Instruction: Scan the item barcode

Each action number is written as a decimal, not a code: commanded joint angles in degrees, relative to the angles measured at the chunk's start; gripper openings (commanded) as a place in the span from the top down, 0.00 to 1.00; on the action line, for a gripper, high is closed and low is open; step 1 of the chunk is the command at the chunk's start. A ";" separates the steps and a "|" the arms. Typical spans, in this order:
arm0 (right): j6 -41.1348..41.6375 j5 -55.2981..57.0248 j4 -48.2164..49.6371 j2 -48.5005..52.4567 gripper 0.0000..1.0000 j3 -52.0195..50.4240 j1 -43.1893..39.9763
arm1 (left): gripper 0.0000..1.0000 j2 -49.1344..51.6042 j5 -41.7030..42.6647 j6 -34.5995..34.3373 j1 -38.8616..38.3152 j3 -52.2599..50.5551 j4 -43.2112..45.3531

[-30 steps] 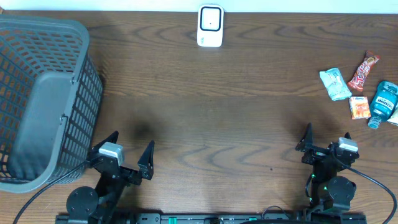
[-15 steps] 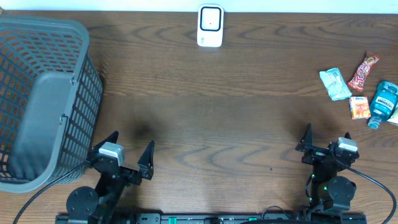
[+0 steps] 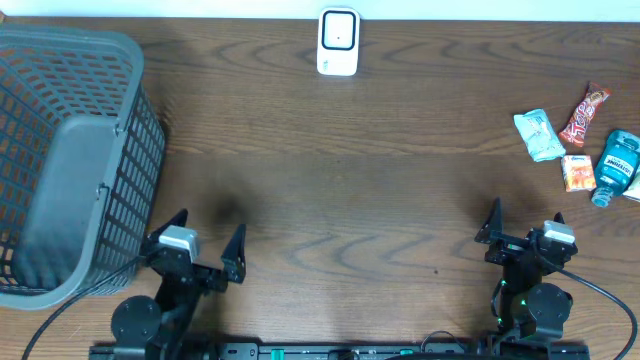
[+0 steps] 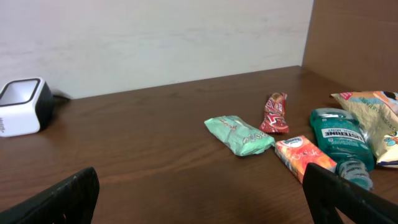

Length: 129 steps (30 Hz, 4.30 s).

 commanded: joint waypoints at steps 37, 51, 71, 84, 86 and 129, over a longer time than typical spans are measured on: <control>-0.87 -0.33 -0.17 -0.37 0.01 -0.09 -0.39 | 0.02 -0.26 -11.43 6.95 -0.11 -17.29 15.76; -0.87 -0.33 -0.17 -0.37 0.01 -0.09 -0.39 | 0.02 -0.26 -11.30 6.97 -0.11 -17.29 15.85; 0.20 -6.97 -0.61 -0.35 0.01 -0.09 -0.37 | 0.02 -0.26 -11.30 6.97 -0.11 -17.29 15.85; 0.20 -6.97 -0.61 -0.35 0.01 -0.09 -0.37 | 0.02 -0.26 -11.30 6.97 -0.09 -17.29 15.85; 0.20 -6.97 -0.61 -0.35 0.01 -0.09 -0.37 | 0.02 -0.26 -11.30 6.97 0.20 -17.29 15.85; 0.20 -6.97 -0.59 -0.35 0.01 -0.09 -0.37 | 0.02 -0.15 -11.30 6.97 1.70 -17.27 15.85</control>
